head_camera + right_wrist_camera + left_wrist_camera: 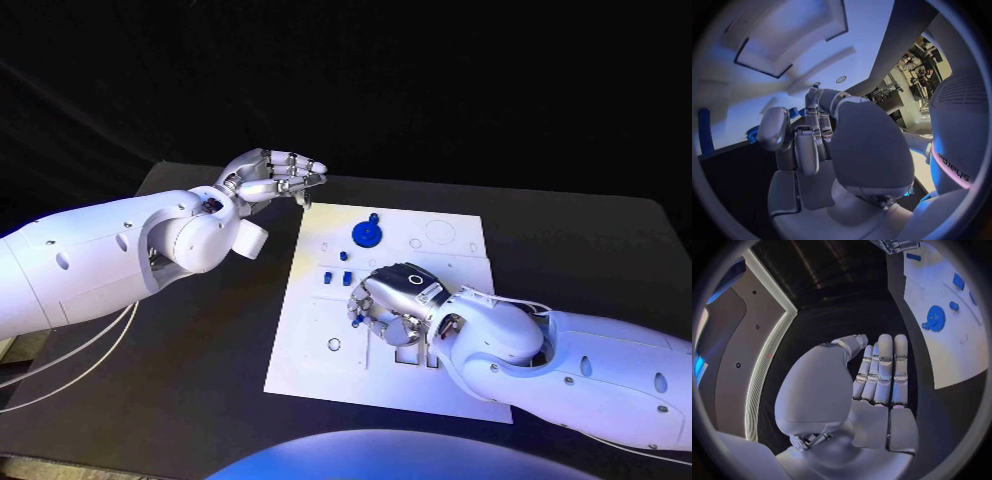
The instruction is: Assemble the parts on the task board
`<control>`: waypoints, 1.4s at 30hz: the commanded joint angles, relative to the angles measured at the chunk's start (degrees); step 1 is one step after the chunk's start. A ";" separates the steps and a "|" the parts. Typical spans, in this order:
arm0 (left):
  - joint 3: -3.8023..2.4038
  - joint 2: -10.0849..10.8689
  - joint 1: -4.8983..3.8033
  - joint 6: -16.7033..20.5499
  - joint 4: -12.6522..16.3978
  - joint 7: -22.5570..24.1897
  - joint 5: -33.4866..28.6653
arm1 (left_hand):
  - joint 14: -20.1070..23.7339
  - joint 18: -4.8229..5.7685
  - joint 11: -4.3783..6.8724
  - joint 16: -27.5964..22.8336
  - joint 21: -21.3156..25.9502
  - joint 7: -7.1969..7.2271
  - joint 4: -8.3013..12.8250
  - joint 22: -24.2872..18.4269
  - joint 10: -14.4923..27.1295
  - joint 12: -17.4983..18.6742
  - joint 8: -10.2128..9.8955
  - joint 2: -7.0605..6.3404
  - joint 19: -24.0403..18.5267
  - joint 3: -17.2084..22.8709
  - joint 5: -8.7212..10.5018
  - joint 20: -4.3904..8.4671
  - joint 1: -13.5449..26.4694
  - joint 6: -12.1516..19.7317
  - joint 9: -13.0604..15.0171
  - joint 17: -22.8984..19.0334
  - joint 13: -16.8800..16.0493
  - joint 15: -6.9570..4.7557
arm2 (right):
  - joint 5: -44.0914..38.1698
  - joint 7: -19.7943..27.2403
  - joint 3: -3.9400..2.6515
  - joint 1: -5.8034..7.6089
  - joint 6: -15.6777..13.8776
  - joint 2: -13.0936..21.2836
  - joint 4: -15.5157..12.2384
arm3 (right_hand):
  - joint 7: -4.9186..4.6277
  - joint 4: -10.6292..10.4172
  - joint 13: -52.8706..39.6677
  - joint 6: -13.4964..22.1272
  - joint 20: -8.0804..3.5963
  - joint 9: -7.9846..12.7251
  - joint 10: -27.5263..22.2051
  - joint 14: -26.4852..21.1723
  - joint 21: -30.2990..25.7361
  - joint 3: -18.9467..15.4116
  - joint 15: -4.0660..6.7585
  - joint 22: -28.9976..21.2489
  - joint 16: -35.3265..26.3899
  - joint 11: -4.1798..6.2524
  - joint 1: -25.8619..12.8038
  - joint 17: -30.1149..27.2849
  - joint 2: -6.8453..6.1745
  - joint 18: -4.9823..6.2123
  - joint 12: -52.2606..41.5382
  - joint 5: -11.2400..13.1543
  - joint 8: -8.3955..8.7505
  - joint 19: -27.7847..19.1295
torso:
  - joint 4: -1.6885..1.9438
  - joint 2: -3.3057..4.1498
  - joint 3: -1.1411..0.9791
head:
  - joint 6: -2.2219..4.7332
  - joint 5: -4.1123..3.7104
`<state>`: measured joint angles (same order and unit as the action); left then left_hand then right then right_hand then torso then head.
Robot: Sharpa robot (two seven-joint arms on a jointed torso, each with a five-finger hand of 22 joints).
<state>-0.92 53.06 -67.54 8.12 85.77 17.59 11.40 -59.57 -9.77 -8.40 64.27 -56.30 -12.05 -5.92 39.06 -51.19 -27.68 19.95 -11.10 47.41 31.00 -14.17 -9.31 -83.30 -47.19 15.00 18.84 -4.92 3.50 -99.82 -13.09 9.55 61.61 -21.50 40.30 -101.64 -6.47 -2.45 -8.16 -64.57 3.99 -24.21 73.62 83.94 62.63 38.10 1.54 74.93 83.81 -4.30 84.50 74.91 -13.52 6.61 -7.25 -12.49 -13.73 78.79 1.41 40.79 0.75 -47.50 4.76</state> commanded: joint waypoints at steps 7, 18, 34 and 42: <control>-0.02 -0.12 -0.04 -1.02 0.01 0.04 -0.04 | -0.01 -0.78 -0.07 -0.22 0.31 -0.35 0.50 -0.08 0.41 -0.17 0.30 -0.02 -0.27 0.01 0.18 0.05 0.73 0.67 -0.07 -0.11 0.09 0.32 | -0.48 -0.21 0.03 -0.08 1.49 0.01 -0.05 | -0.39 0.10 -0.09 -0.16 -0.05 -0.10 1.75 3.45 -0.26 -0.10 0.20 2.35 0.22 1.57 -0.60 1.05 0.10 -0.91 -0.27 -0.36 -0.10 -0.40 | 0.02 -0.02 0.03 | 0.03 0.02; -0.02 -0.11 -0.04 -0.97 -0.03 -0.02 -0.04 | -0.02 -0.78 -0.09 -0.24 0.32 -0.37 0.53 -0.09 0.49 -0.17 0.31 -0.01 -0.26 0.01 0.18 0.05 0.74 0.73 -0.07 -0.12 0.10 0.33 | -0.43 -0.49 0.03 -0.08 3.02 -0.13 0.09 | -0.40 0.22 -0.14 -0.13 -0.02 -0.13 1.72 3.44 -0.39 -0.05 0.17 2.33 0.22 1.56 -0.79 1.00 0.16 -0.88 -0.22 -0.34 -0.09 -0.46 | 0.02 -0.02 0.07 | -0.03 0.00; -0.02 -0.15 -0.04 -1.08 -0.03 -0.16 -0.04 | -0.03 -0.77 -0.13 -0.27 0.35 -0.41 0.57 -0.12 0.63 -0.17 0.34 0.01 -0.24 0.01 0.18 0.03 0.77 0.85 -0.08 -0.14 0.12 0.36 | -0.19 -1.44 0.19 -0.28 4.53 -1.55 1.08 | -0.90 0.92 -0.37 1.16 0.20 -0.15 0.99 3.41 -1.02 0.05 -0.12 2.24 0.22 1.18 -1.84 0.88 0.49 -0.79 0.31 -0.27 0.57 -0.79 | 0.04 0.01 0.06 | -0.09 -0.12; -0.02 -0.15 -0.04 -1.24 -0.06 -0.33 -0.04 | -0.03 -0.77 -0.15 -0.29 0.37 -0.43 0.60 -0.13 0.72 -0.16 0.37 0.01 -0.24 0.00 0.19 0.02 0.79 0.90 -0.08 -0.14 0.14 0.37 | 0.19 -1.81 0.25 -0.34 5.14 -1.61 1.43 | -1.52 2.05 -0.76 4.16 0.72 0.32 -0.04 3.36 -1.57 -0.26 -0.65 2.25 0.28 0.62 -2.97 0.74 0.79 -0.71 0.78 -0.24 2.58 -1.02 | 0.01 -0.02 0.06 | -0.20 -0.14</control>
<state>-0.91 53.03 -67.54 7.90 85.63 17.12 11.40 -59.58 -9.77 -8.61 64.27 -56.30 -11.89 -5.60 39.03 -50.99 -27.68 19.95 -10.87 47.41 31.00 -14.17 -9.31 -83.07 -46.56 15.01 18.79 -4.88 3.50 -99.68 -14.11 9.62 61.48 -18.60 38.69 -100.38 -7.89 -0.81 -8.89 -60.61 4.41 -23.91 73.82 84.12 61.33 37.78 1.32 74.92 83.81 -3.88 81.99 74.94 -12.65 6.62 -6.59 -12.60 -11.21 77.95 1.44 40.79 0.81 -47.67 4.63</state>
